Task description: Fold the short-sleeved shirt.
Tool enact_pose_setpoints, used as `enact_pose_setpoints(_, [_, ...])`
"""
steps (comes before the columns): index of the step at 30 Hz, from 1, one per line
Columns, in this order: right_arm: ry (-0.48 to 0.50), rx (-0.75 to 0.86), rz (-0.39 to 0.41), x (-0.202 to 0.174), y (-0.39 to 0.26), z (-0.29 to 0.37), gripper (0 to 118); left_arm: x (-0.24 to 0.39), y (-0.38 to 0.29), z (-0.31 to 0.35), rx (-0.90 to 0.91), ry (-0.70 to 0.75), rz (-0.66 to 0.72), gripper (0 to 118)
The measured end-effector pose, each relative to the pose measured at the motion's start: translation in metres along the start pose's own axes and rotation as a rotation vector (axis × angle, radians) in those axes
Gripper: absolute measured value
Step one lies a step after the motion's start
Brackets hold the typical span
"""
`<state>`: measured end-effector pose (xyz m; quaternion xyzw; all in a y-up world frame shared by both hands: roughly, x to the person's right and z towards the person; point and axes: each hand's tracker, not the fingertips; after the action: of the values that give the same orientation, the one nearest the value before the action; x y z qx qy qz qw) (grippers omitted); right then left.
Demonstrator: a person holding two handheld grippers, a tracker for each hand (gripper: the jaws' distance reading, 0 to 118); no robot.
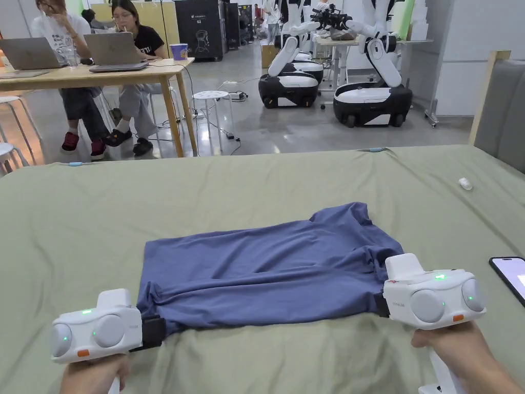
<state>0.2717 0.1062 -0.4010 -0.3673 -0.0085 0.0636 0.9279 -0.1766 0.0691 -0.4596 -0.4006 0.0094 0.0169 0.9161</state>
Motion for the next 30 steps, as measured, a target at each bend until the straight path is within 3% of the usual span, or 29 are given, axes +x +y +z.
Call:
enact_pose_setpoints(5, [0.004, -0.009, 0.016, 0.004, -0.002, -0.007, 0, 0.001, -0.001, -0.014, -0.020, -0.004, -0.017, 82])
enact_pose_setpoints(6, [0.003, -0.010, 0.018, 0.005, -0.001, -0.008, 0, 0.001, 0.001, -0.011, -0.012, -0.008, -0.023, 64])
enact_pose_setpoints(8, [0.001, -0.010, 0.015, 0.009, 0.001, -0.010, 0, 0.004, 0.004, -0.005, 0.032, 0.017, -0.066, 4])
enact_pose_setpoints(14, [-0.035, -0.002, -0.023, 0.034, 0.007, -0.014, 2, 0.006, 0.006, 0.006, 0.036, 0.013, -0.068, 3])
enact_pose_setpoints(15, [-0.040, -0.005, -0.027, 0.040, 0.008, -0.017, 21, 0.007, 0.005, 0.008, 0.038, 0.013, -0.064, 3])
enact_pose_setpoints(17, [-0.042, -0.030, -0.038, 0.051, 0.008, -0.017, 78, 0.008, 0.005, 0.010, 0.044, 0.015, -0.062, 3])
enact_pose_setpoints(18, [-0.032, -0.053, -0.047, 0.057, 0.008, -0.022, 93, 0.009, 0.005, 0.011, 0.046, 0.017, -0.064, 3])
enact_pose_setpoints(30, [-0.002, -0.187, -0.086, 0.080, -0.010, -0.089, 84, 0.015, -0.002, 0.010, 0.045, 0.032, -0.085, 3])
